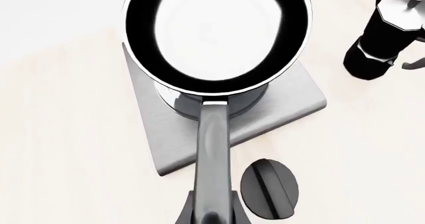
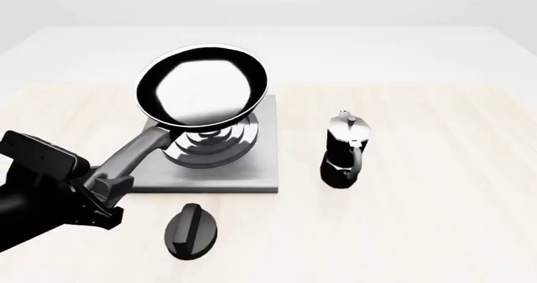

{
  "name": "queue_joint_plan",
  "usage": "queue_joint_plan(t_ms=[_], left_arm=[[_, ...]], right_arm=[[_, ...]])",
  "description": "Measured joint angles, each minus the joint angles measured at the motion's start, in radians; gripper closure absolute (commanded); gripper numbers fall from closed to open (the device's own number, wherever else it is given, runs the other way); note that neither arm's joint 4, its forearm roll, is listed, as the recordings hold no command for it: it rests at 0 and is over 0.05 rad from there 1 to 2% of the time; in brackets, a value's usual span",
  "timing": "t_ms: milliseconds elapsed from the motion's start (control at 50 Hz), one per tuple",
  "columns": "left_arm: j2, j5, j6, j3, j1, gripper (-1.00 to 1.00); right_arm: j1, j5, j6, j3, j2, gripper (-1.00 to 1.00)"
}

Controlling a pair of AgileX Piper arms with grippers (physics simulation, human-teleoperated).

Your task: Put the frying pan on the stove.

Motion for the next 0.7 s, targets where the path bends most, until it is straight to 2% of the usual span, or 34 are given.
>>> queue_joint_plan(t_ms=[700], left_arm=[[0.037,-0.063,-0.027,0.05,0.011,1.0]], right_arm=[[0.005,-0.01,-0.013,0.018,0.0,-1.0]])
